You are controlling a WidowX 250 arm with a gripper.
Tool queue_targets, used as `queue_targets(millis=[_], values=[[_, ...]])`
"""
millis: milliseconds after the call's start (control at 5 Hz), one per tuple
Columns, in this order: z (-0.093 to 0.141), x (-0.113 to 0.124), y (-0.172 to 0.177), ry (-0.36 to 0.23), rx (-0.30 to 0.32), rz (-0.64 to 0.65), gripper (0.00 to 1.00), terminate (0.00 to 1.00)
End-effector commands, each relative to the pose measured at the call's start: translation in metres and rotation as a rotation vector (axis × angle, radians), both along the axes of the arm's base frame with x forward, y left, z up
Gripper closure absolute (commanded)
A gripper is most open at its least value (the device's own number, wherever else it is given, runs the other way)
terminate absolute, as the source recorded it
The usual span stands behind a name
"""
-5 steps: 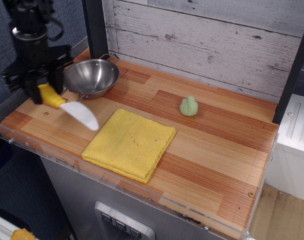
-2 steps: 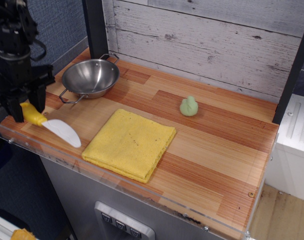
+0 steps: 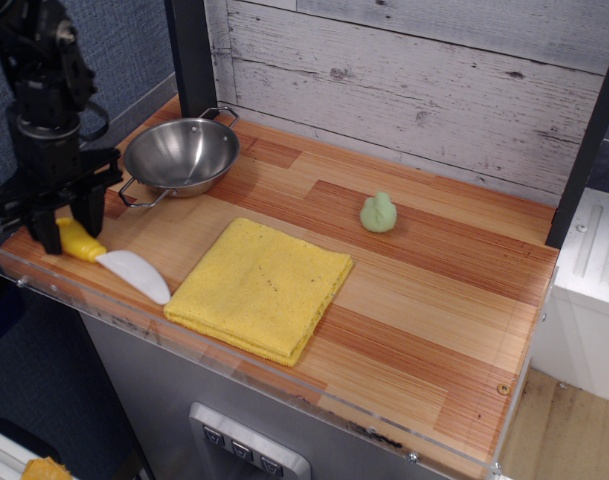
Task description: Move yellow knife to lower left corner
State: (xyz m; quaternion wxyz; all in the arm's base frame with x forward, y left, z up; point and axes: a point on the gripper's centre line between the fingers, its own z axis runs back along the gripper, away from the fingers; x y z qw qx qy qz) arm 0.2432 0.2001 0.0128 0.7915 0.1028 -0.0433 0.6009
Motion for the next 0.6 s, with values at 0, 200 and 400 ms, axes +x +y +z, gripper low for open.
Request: queue_targets(millis=[0,200,400], values=[[0.0099,0.0005,-0.0141,0.003,-0.020,0.054,0.00,0.00],[0.0097,0.0033,-0.0155,0.009,-0.037,0.039,0.00,0.00],[0.0153,0.0042,-0.0168,0.015,-0.021,0.029,0.00,0.00]])
